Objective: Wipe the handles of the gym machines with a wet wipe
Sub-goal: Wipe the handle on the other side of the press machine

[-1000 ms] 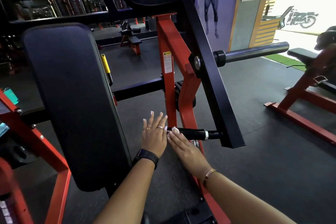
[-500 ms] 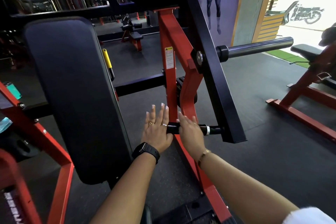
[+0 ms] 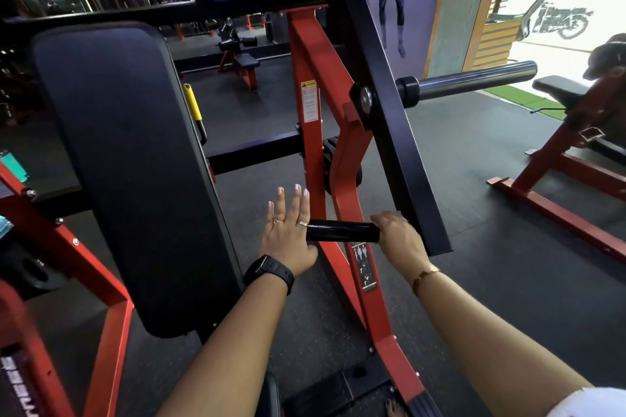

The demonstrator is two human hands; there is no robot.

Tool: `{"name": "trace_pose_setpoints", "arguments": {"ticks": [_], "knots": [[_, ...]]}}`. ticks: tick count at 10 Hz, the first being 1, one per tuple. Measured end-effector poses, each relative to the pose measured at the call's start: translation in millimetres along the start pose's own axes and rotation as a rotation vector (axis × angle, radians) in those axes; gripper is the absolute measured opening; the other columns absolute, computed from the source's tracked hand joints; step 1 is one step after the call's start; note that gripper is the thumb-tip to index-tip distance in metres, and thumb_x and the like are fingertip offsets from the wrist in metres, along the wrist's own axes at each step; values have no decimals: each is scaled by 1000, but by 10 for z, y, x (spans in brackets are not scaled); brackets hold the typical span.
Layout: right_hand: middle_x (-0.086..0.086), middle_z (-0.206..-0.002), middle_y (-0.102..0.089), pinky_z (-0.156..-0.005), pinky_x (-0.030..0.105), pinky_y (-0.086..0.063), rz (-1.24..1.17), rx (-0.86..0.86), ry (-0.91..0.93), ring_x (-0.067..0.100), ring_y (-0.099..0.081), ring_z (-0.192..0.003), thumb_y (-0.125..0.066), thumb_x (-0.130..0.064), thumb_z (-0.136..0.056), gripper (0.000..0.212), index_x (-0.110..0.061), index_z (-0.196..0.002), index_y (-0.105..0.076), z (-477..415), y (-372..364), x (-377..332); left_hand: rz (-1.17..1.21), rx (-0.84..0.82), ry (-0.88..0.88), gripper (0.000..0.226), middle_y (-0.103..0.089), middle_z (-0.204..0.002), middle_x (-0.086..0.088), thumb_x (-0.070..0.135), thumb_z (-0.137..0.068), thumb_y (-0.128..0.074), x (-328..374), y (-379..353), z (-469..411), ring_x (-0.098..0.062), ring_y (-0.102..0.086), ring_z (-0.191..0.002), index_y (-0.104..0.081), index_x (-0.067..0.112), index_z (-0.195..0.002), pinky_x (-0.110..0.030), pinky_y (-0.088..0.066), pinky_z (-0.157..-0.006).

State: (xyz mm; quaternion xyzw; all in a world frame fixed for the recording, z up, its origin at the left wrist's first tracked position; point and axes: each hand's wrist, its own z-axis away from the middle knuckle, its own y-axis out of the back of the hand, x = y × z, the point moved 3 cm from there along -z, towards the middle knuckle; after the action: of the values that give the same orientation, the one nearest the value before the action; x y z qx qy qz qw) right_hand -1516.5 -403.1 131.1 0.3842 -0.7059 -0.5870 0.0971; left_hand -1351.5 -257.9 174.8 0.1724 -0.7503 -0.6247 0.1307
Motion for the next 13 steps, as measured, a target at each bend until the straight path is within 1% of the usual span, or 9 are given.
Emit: {"name": "trace_pose_setpoints", "arguments": {"ticks": [2,3,4,5,6,7,8,10,13], "knots": [[17,-149,-36,-120,29,0,11,196,-59,26,-27,-141,-56,22,-75,80,-3,-146,-29,652,-256,-14,-12,-33,-12,100,33,-153,0,37,-84,-47,-3,1,0,-25,42,-131,34,19,-139,-43,19,-114],[9,-156,-22,-117,19,4,-60,37,-182,20,-16,-145,-44,17,-86,75,-11,-149,-13,851,-290,-193,-11,-33,-19,98,32,-154,0,36,-85,-46,-1,10,4,-25,42,-131,33,19,-140,-44,19,-114],[5,-148,-39,-108,15,-28,-424,-64,-447,24,-42,-132,-39,-4,-99,50,-13,-148,-29,934,-235,-472,39,-23,-38,87,26,-156,1,33,-90,-40,-4,28,4,-25,37,-134,27,17,-144,-43,16,-115],[9,-146,-40,-107,18,-32,-315,-221,-404,24,-40,-132,-34,-9,-101,47,-4,-148,-25,755,-240,-658,120,-29,-46,78,20,-158,1,26,-93,-34,-25,54,-9,-22,34,-134,21,16,-147,-42,14,-116],[-26,-125,-56,-84,-10,-26,-354,-56,-760,-26,-41,-84,35,-23,-77,72,-11,-147,19,466,-95,-760,284,-76,-46,68,15,-159,2,19,-98,-25,-61,75,-30,-14,32,-134,22,18,-146,-40,11,-117],[-11,-137,-49,-94,1,-34,-712,-172,-964,-17,-49,-88,40,-36,-60,95,-20,-149,9,396,-77,-976,501,-139,17,60,19,-158,4,25,-102,-21,-72,53,-61,-11,26,-138,21,25,-146,-41,6,-117],[13,-147,-37,-110,31,-27,-157,-370,-327,24,-34,-137,-22,-22,-103,46,-3,-145,-31,319,118,-1416,1021,-186,177,66,21,-156,11,58,-89,-24,-121,9,-95,-10,8,-145,2,44,-147,-48,-2,-120],[14,-125,-59,-96,30,-46,-1842,-350,-1112,26,-53,-122,-32,-19,-103,38,-1,-129,-52,478,-70,-1962,1544,-175,332,63,-3,-160,4,44,-93,-28,-70,98,-62,-11,-2,-147,-13,27,-151,-36,-1,-118],[20,-107,-67,-77,35,-55,-1820,-127,-868,35,-65,-102,-37,1,-89,37,1,-117,-61,246,264,-1554,1691,-104,434,59,-54,-137,-3,49,-100,-15,-188,184,-58,-19,-40,-134,-44,17,-140,-38,-22,-113]]}}
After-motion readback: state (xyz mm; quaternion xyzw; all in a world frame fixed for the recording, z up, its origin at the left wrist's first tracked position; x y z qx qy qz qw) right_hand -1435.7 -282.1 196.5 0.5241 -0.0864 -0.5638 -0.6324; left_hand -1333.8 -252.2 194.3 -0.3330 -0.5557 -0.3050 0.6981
